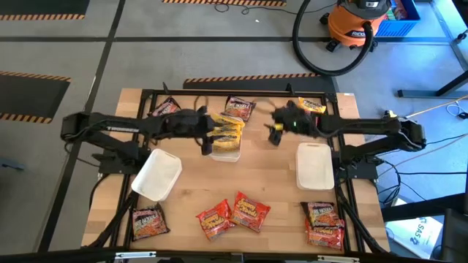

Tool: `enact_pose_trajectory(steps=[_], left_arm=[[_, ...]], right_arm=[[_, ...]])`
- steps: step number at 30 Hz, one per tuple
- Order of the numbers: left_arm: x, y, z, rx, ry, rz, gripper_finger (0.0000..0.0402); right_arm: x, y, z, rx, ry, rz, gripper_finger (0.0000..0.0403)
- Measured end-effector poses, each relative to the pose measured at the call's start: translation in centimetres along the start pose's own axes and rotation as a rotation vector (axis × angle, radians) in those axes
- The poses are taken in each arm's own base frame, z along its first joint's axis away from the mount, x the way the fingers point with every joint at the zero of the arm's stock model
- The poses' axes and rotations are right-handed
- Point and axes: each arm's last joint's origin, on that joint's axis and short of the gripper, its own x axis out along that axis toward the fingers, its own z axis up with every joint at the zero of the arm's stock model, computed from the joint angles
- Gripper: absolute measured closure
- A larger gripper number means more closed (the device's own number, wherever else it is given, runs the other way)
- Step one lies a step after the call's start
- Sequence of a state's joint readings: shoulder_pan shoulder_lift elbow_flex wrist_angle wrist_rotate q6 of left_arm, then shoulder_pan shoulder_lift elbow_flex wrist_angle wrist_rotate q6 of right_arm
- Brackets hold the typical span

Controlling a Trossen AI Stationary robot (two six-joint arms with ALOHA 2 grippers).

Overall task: Sort Maruchan noodles
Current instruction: Put the yellow noodle pack into the center white bin

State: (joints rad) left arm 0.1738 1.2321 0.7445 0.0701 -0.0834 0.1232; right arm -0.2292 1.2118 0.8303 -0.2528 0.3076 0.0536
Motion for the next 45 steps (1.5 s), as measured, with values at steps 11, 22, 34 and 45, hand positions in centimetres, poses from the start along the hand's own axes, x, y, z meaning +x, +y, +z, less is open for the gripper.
enact_pose_trajectory(steps=[11,22,34,45], left_arm=[[-1.1,-0.1,-2.3,0.097,-0.121,0.028,0.0209],[-1.0,-0.1,-2.4,0.157,-0.111,0.03,0.0209],[-1.0,-0.1,-2.4,0.165,-0.108,0.03,0.0209],[-1.0,-0.1,-2.4,0.165,-0.108,0.03,0.0209]], right_arm=[[-0.7,-12.8,0.8,0.266,0.258,-0.334,0.0159],[1.7,-20.6,-5.1,0.562,0.585,-0.349,0.023],[4.1,-21.3,-8.6,0.581,0.837,-0.3,0.0398],[6.9,-21.9,-9.7,0.613,0.917,-0.227,0.0401]])
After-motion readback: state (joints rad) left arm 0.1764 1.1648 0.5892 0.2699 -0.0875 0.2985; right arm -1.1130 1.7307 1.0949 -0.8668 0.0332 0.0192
